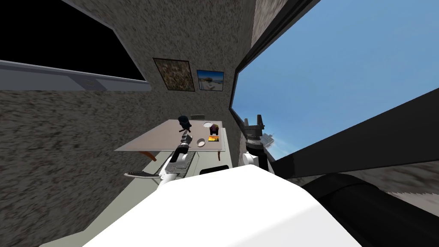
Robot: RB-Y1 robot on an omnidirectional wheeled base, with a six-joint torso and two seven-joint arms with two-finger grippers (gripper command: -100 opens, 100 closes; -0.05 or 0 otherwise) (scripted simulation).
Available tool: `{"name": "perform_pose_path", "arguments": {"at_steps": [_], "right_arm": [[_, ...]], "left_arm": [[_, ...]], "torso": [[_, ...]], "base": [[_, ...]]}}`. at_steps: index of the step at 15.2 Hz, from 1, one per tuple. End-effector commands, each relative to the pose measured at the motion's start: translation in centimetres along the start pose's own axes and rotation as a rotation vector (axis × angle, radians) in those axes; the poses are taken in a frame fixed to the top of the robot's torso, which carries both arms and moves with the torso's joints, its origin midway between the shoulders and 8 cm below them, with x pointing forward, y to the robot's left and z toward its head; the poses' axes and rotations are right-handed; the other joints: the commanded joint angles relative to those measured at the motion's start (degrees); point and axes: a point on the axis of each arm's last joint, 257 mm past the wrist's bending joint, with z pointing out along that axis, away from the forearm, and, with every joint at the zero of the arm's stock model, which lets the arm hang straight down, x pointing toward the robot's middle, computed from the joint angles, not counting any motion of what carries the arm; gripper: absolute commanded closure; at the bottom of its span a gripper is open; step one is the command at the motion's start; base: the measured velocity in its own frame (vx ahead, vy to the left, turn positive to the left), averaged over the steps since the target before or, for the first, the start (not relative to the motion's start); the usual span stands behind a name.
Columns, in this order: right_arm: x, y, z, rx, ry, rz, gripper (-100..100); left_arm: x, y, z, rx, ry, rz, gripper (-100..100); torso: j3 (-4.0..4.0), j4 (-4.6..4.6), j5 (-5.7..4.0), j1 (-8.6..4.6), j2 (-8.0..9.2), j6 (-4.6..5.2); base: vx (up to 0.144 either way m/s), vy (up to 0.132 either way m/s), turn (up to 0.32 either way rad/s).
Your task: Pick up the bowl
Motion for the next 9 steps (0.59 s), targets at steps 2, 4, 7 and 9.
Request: {"name": "perform_pose_path", "arguments": {"at_steps": [2,4,7,9], "right_arm": [[0.0,0.0,0.0,0.000,0.000,0.000,0],[0.0,0.0,0.0,0.000,0.000,0.000,0],[0.0,0.0,0.0,0.000,0.000,0.000,0],[0.0,0.0,0.0,0.000,0.000,0.000,0]], "left_arm": [[-1.2,2.7,0.5,-0.077,-0.029,-0.016,-100],[-1.7,4.4,1.2,-0.133,-0.049,-0.035,-100],[-2.1,6.1,1.8,-0.188,-0.069,-0.055,-100],[-2.6,7.3,1.5,-0.210,-0.079,-0.055,-100]], "torso": [[0.00,-0.01,0.00,-0.01,0.00,-0.01],[0.00,0.00,0.00,0.03,0.00,-0.01],[0.01,0.00,0.01,0.08,0.02,-0.03],[0.00,0.00,0.01,0.06,0.01,-0.01]], "base": [[0.008,-0.031,-0.023],[0.007,-0.026,-0.037],[0.005,-0.013,-0.010],[0.006,-0.018,-0.028]]}}
